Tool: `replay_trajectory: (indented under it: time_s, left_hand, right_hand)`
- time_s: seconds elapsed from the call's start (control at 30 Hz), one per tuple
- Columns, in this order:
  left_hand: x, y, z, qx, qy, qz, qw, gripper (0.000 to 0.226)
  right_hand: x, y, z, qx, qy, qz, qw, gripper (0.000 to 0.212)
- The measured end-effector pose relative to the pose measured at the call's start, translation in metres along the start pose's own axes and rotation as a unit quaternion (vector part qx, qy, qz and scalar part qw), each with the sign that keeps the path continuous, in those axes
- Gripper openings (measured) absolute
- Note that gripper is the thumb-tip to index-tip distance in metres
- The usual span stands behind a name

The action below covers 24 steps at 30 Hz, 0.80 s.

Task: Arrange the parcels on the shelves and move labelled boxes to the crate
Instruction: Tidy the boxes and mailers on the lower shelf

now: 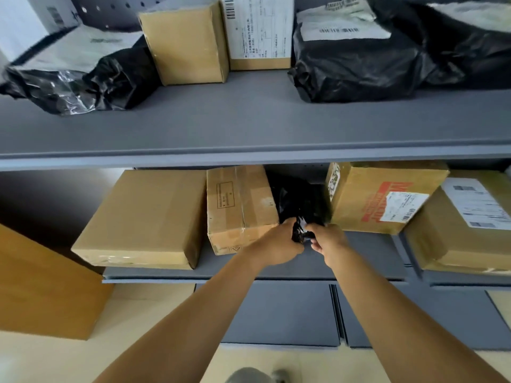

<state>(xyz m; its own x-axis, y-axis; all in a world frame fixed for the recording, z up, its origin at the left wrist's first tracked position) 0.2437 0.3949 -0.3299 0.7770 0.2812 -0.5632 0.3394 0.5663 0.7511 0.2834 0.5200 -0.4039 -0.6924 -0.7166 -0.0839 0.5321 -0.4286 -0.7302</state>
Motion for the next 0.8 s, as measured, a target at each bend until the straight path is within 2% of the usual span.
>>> replay_trajectory:
  time_s: [0.1,0.17,0.2,0.23,0.27,0.3,0.37,0.43,0.47,0.5,0.53,0.6,0.67,0.7,0.8]
  left_hand:
    - [-0.001,0.003,-0.008,0.013,0.007,0.021,1.0,0.07]
    - [-0.006,0.006,-0.016,0.002,0.061,0.115,0.991,0.052]
    - [-0.011,0.006,-0.019,-0.031,0.1,0.223,0.969,0.04]
    - [-0.013,0.006,-0.02,-0.076,0.116,0.348,0.927,0.032]
    - [-0.013,0.006,-0.021,-0.112,0.115,0.45,0.878,0.036]
    - [-0.013,0.008,-0.022,-0.128,0.098,0.507,0.847,0.043]
    - [-0.017,0.009,-0.023,-0.123,0.082,0.542,0.827,0.043]
    - [-0.019,0.003,-0.018,-0.135,0.113,0.548,0.818,0.02]
    - [-0.02,-0.001,-0.014,-0.145,0.131,0.544,0.816,0.013]
    - [-0.019,-0.008,-0.01,-0.152,0.143,0.54,0.815,0.011]
    - [-0.018,-0.014,-0.005,-0.151,0.151,0.545,0.811,0.007]
    - [-0.015,-0.023,0.006,-0.143,0.154,0.563,0.799,0.018]
    - [-0.011,-0.029,0.019,-0.144,0.139,0.574,0.794,0.026]
    - [-0.009,-0.03,0.026,-0.145,0.126,0.575,0.796,0.028]
    - [-0.002,-0.034,0.038,-0.147,0.102,0.576,0.798,0.031]
  right_hand:
    - [0.002,-0.027,0.019,-0.091,-0.012,0.018,0.996,0.015]
    - [-0.002,-0.049,0.038,-0.194,0.022,0.08,0.977,0.012]
    - [-0.003,-0.059,0.05,-0.253,0.045,0.128,0.958,0.01]
    - [-0.004,-0.067,0.063,-0.308,0.058,0.168,0.935,0.01]
    - [-0.002,-0.071,0.075,-0.351,0.054,0.198,0.913,0.011]
    - [0.001,-0.072,0.087,-0.384,0.036,0.226,0.895,0.012]
    - [0.009,-0.067,0.108,-0.433,-0.005,0.296,0.851,0.016]
    - [0.017,-0.058,0.12,-0.45,-0.067,0.359,0.815,0.016]
    - [0.02,-0.055,0.125,-0.436,-0.109,0.377,0.81,0.018]
    - [0.018,-0.051,0.127,-0.401,-0.147,0.38,0.821,0.02]
    - [0.012,-0.05,0.127,-0.357,-0.167,0.356,0.847,0.023]
    - [-0.013,-0.056,0.122,-0.318,-0.114,0.27,0.902,0.026]
    - [-0.042,-0.06,0.111,-0.291,-0.034,0.207,0.933,0.027]
    - [-0.052,-0.056,0.105,-0.251,-0.031,0.185,0.949,0.032]
    - [-0.057,-0.034,0.091,-0.129,-0.116,0.119,0.978,0.038]
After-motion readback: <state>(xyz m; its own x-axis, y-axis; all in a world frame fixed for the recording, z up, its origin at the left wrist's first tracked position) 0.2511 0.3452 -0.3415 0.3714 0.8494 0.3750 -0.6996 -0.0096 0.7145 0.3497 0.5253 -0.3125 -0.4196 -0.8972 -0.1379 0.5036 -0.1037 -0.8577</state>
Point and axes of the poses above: each hand's wrist, its own z-axis away from the middle knuckle, its own x-axis out of the palm, y = z × x, the point moved 6 cm from there along -z, towards the middle knuckle, and after that the axes turned 6 degrees about x, right-handed, at the moved point
